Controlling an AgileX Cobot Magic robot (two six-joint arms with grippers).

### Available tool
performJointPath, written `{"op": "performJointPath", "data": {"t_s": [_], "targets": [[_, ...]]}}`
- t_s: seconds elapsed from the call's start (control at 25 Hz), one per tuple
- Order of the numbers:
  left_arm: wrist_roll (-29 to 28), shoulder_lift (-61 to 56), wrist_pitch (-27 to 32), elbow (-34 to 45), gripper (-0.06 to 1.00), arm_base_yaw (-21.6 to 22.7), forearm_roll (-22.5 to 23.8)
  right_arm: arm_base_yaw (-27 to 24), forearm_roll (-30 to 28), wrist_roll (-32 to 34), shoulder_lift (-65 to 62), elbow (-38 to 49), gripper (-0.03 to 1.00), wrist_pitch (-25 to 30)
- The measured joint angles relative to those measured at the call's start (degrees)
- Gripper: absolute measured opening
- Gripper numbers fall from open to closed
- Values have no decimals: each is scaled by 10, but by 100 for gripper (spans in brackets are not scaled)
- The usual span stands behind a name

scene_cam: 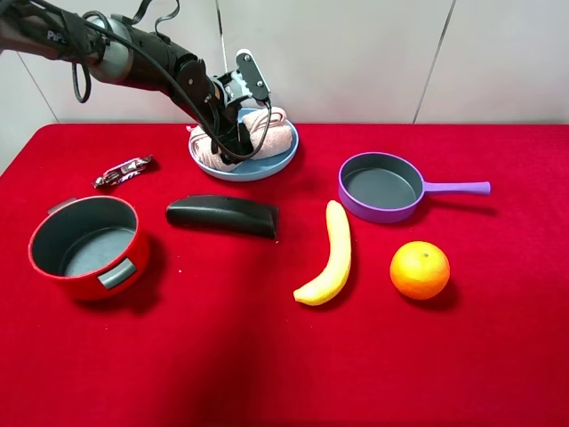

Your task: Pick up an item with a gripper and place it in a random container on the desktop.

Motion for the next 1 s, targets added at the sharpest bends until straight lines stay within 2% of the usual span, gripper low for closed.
{"op": "performJointPath", "data": {"t_s": [0.36,0.68,1.0], "targets": [[-24,-23,23,0,99,0,-1,0,0,0,0,0,69,0],[-36,-85,110,0,99,-5,-30,0,0,0,0,0,69,0],[-38,-186,133,74,99,-8,-73,0,1,0,0,0,69,0]]}}
